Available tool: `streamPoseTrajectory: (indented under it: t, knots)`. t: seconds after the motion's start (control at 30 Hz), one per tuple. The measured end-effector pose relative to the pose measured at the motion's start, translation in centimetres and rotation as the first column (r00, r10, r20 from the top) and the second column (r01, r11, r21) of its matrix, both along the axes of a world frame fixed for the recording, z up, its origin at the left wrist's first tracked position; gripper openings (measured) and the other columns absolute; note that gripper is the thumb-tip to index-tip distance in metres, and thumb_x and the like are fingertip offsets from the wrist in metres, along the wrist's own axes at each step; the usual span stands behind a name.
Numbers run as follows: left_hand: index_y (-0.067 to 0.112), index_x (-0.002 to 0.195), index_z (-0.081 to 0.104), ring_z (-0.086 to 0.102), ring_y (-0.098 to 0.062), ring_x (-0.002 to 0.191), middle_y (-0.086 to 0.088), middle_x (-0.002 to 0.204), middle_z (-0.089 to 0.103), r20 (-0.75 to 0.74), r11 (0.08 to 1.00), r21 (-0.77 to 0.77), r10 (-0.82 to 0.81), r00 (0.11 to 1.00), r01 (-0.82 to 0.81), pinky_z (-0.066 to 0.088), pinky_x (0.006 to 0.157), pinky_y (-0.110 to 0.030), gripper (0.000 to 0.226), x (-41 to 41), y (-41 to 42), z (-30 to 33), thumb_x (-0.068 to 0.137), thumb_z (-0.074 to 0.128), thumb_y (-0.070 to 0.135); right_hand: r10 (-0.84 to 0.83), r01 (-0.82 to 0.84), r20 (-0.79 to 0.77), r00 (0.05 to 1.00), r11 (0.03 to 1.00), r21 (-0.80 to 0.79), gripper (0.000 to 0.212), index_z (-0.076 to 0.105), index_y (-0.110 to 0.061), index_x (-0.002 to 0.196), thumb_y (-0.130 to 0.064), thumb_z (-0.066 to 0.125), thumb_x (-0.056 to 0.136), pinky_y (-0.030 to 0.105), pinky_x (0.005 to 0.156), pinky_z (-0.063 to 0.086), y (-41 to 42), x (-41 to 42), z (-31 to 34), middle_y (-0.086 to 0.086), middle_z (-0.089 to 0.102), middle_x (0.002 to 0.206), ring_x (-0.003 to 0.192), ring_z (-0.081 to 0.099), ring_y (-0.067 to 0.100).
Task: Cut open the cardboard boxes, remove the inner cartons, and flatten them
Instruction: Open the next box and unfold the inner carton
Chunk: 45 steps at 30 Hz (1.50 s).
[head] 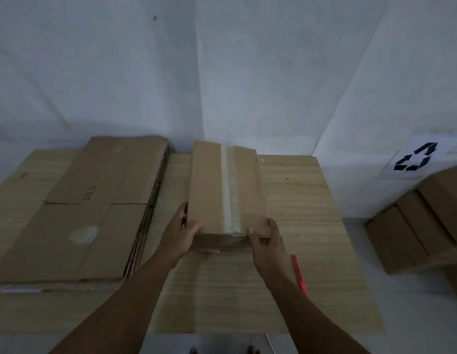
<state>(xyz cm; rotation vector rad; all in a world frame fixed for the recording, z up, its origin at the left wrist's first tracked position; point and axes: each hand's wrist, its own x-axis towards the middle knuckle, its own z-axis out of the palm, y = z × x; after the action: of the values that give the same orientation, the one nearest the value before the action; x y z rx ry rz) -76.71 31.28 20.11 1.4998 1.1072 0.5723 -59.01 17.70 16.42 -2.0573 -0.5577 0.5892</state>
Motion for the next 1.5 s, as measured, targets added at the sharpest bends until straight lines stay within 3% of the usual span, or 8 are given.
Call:
streamPoseTrajectory:
  t: [0.2, 0.37, 0.47, 0.67, 0.9, 1.1, 1.23, 1.5]
  knots:
    - [0.025, 0.158, 0.022, 0.037, -0.013, 0.143, 0.008, 0.159, 0.034, -0.170, 0.997, -0.082, -0.025, 0.985, 0.011, 0.032, 0.118, -0.039, 0.072, -0.5, 1.0, -3.5, 0.097, 0.060, 0.020, 0.024, -0.017, 0.126, 0.992, 0.998, -0.058, 0.074, 0.035, -0.032, 0.152, -0.051, 0.067, 0.088, 0.042, 0.099, 0.046, -0.6, -0.1, -0.6, 0.009, 0.054, 0.131, 0.116, 0.054, 0.029]
    - [0.018, 0.158, 0.022, 0.035, -0.012, 0.143, 0.002, 0.160, 0.032, -0.210, 1.000, -0.001, 0.025, 0.977, -0.026, 0.027, 0.111, -0.024, 0.072, 0.2, 1.1, -3.9, 0.097, 0.060, 0.017, -0.028, 0.030, 0.098, 0.995, 0.999, -0.013, 0.052, 0.043, -0.028, 0.148, -0.048, 0.049, 0.100, 0.036, 0.095, 0.046, -3.4, 0.5, -0.9, 0.001, 0.058, 0.127, 0.116, 0.055, 0.019]
    - [0.019, 0.159, 0.020, 0.035, -0.014, 0.143, 0.001, 0.160, 0.032, -0.202, 0.999, 0.030, 0.024, 0.979, -0.018, 0.026, 0.108, -0.022, 0.071, 0.2, 0.7, -4.2, 0.099, 0.058, 0.018, -0.130, 0.169, 0.199, 0.971, 0.966, -0.193, 0.040, 0.052, -0.026, 0.141, -0.036, 0.043, 0.104, 0.039, 0.094, 0.043, -6.3, 1.3, -2.6, 0.007, 0.061, 0.128, 0.116, 0.053, 0.026]
    - [0.036, 0.157, 0.024, 0.030, -0.006, 0.143, 0.012, 0.159, 0.028, -0.158, 0.996, 0.064, -0.050, 0.986, 0.061, 0.027, 0.114, -0.026, 0.065, 0.2, 0.2, -4.0, 0.102, 0.053, 0.017, -0.058, 0.192, 0.262, 0.963, 0.830, -0.524, 0.040, 0.045, -0.032, 0.140, -0.025, 0.047, 0.100, 0.043, 0.098, 0.040, -10.9, 2.1, -4.7, 0.007, 0.050, 0.129, 0.116, 0.046, 0.026]
    - [0.030, 0.155, 0.032, 0.019, -0.005, 0.148, 0.005, 0.164, 0.022, -0.215, 0.977, 0.117, -0.149, 0.965, 0.177, 0.016, 0.116, -0.021, 0.054, -0.5, 0.2, -3.8, 0.104, 0.049, 0.022, -0.168, 0.210, 0.150, 0.974, 0.920, -0.331, 0.040, 0.049, -0.014, 0.141, -0.007, 0.046, 0.101, 0.040, 0.093, 0.045, -10.2, 2.2, -4.1, 0.013, 0.045, 0.123, 0.107, 0.047, 0.024]
    - [0.024, 0.149, 0.045, 0.018, -0.012, 0.150, 0.000, 0.166, 0.012, -0.268, 0.946, 0.212, -0.184, 0.946, 0.244, 0.028, 0.118, -0.032, 0.058, -0.9, 0.1, -4.0, 0.095, 0.065, 0.031, -0.162, 0.168, 0.239, 0.957, 0.986, -0.005, 0.003, 0.055, -0.020, 0.103, -0.019, 0.053, 0.102, 0.021, 0.059, 0.036, -8.9, 0.2, -1.7, -0.003, 0.060, 0.080, 0.073, 0.060, 0.017]
    - [0.020, 0.130, 0.066, 0.021, -0.014, 0.150, 0.002, 0.159, 0.032, -0.290, 0.862, 0.408, -0.189, 0.938, 0.300, 0.022, 0.121, -0.035, 0.050, -1.6, -0.2, -4.6, 0.085, 0.077, 0.038, -0.015, -0.015, 0.381, 0.924, 0.997, 0.076, 0.011, 0.058, -0.019, 0.088, -0.022, 0.063, 0.097, 0.012, 0.047, 0.037, -7.7, -1.4, -1.0, -0.011, 0.054, 0.064, 0.052, 0.050, 0.002]
    - [0.019, 0.107, 0.077, 0.038, -0.028, 0.143, -0.005, 0.138, 0.060, -0.357, 0.809, 0.495, -0.144, 0.923, 0.318, 0.039, 0.113, -0.044, 0.029, -1.5, -0.2, -4.5, 0.088, 0.067, 0.040, 0.251, -0.267, 0.486, 0.837, 0.963, -0.039, 0.031, 0.065, -0.022, 0.104, -0.045, 0.046, 0.098, 0.022, 0.062, 0.044, -5.4, -3.8, -2.0, -0.007, 0.062, 0.084, 0.076, 0.058, 0.011]
